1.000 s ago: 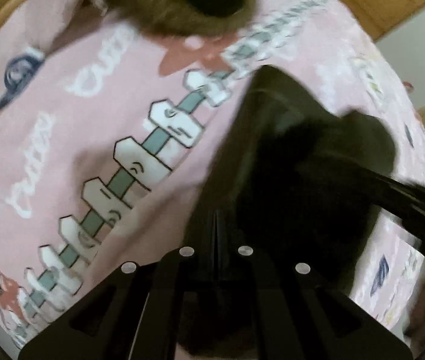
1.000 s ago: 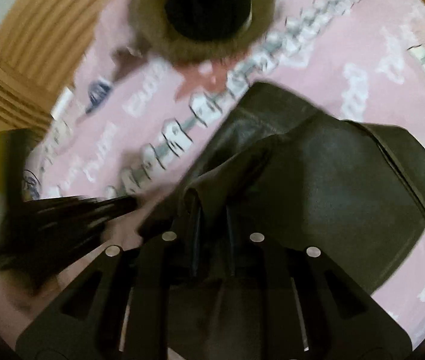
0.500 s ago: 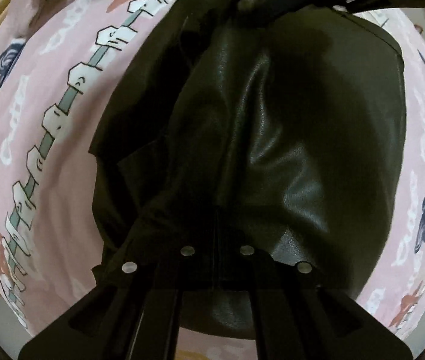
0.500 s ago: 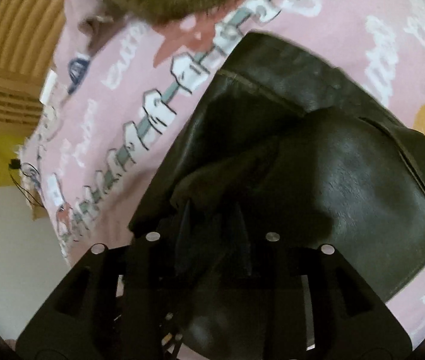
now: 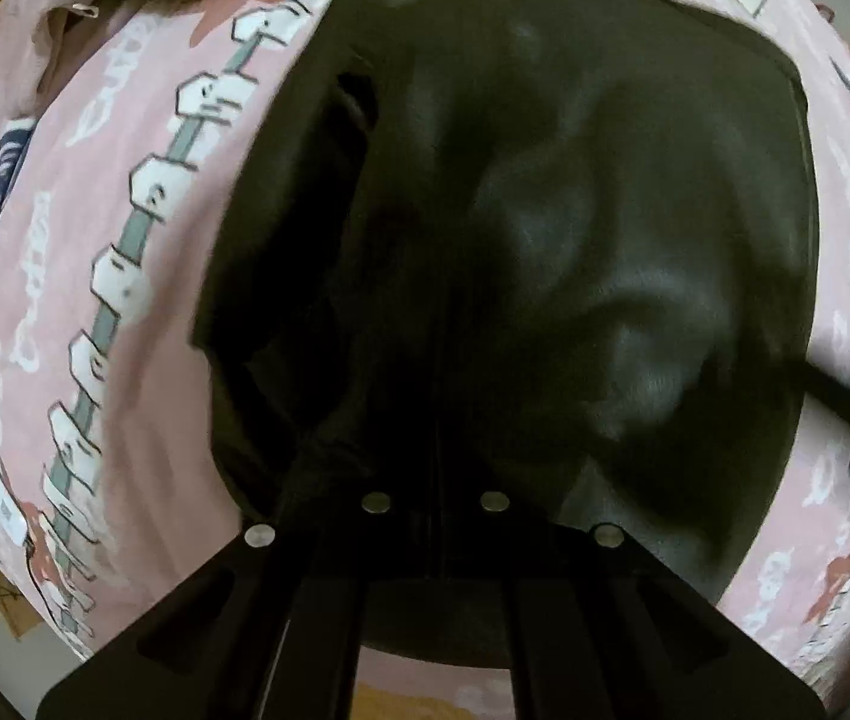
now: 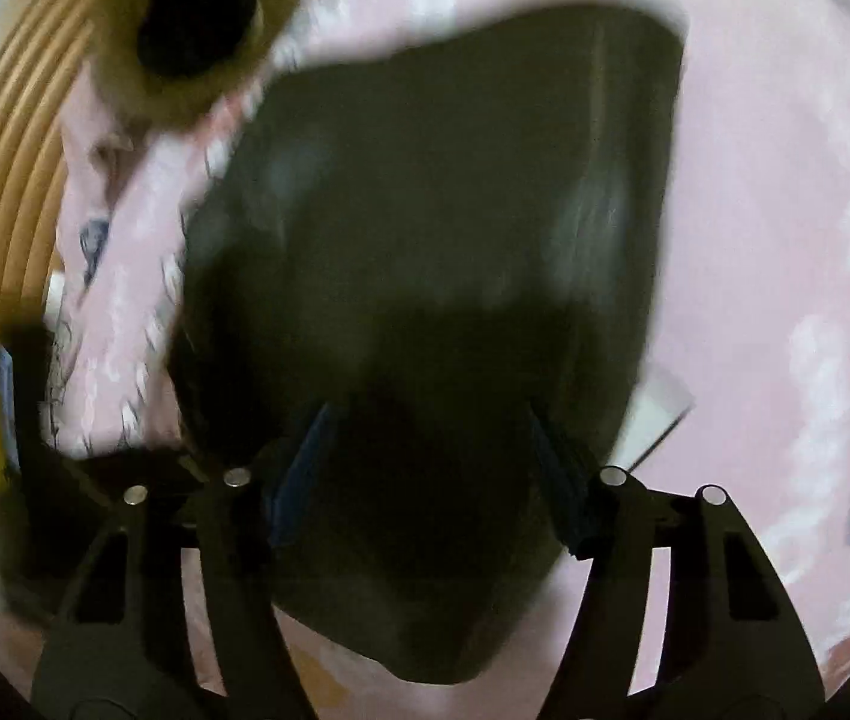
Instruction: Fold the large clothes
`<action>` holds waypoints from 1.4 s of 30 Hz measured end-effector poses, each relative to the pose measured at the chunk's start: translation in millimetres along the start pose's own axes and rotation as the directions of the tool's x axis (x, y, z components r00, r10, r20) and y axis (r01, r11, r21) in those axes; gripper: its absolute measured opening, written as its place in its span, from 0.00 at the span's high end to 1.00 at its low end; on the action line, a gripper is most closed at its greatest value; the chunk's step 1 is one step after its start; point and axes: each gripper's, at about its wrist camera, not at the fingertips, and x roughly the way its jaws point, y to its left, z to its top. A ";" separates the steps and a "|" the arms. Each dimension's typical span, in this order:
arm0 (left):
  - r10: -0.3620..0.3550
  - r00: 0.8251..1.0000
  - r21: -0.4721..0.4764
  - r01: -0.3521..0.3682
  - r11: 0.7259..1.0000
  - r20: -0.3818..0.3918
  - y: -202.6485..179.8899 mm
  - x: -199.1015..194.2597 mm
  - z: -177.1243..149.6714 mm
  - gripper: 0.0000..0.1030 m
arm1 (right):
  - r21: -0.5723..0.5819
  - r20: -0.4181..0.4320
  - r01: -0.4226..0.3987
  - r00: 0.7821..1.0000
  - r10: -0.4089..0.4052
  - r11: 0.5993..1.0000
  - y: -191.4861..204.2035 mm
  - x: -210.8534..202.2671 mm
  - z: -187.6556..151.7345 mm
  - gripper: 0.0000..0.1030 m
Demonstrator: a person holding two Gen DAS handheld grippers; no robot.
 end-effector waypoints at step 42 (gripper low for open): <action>-0.769 0.615 -0.133 0.759 0.637 -0.175 138.5 48.7 126.8 0.14 | 0.363 0.407 -0.765 0.644 0.648 0.532 -178.8 25.2 -19.3 0.14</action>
